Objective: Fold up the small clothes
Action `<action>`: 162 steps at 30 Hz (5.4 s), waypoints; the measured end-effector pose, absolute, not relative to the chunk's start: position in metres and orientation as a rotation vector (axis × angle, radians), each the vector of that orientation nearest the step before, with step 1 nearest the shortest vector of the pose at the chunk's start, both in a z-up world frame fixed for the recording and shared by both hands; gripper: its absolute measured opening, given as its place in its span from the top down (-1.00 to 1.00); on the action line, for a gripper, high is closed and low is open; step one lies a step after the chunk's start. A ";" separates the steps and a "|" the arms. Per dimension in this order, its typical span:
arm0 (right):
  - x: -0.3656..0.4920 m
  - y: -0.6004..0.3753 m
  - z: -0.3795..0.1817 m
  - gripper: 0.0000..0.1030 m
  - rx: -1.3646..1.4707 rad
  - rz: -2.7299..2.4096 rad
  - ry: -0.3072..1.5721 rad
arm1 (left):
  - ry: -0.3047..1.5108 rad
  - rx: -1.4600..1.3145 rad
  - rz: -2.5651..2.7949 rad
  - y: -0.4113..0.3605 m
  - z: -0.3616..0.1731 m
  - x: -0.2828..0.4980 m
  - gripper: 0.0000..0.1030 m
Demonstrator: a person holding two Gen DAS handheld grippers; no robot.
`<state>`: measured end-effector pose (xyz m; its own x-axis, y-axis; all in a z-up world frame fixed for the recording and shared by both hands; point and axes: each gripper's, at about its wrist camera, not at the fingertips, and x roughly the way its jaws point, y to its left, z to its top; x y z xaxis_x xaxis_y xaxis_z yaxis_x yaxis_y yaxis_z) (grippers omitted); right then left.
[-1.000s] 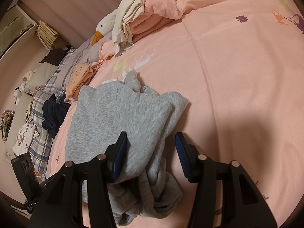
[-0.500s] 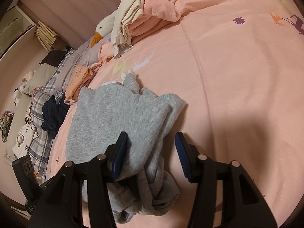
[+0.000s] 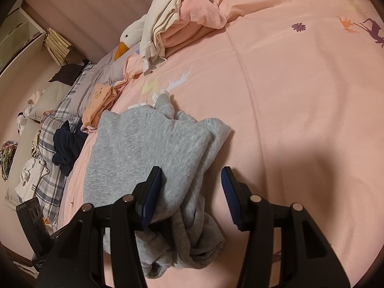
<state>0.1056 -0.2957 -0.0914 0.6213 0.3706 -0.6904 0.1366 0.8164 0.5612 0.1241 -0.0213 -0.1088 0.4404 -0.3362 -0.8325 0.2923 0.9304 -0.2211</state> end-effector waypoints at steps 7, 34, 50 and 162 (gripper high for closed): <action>0.104 -0.294 -0.090 -0.01 0.618 0.140 0.905 | 1.047 -0.044 -0.387 -0.020 -0.108 0.121 -0.44; 0.099 -0.297 -0.088 -0.01 0.612 0.117 0.901 | 1.055 -0.039 -0.379 -0.016 -0.108 0.115 -0.44; 0.098 -0.297 -0.087 -0.01 0.609 0.111 0.902 | 1.060 -0.030 -0.374 -0.015 -0.108 0.113 -0.44; 0.109 -0.244 -0.043 0.28 0.321 0.183 0.763 | 0.923 -0.042 -0.413 -0.029 -0.072 0.186 -0.08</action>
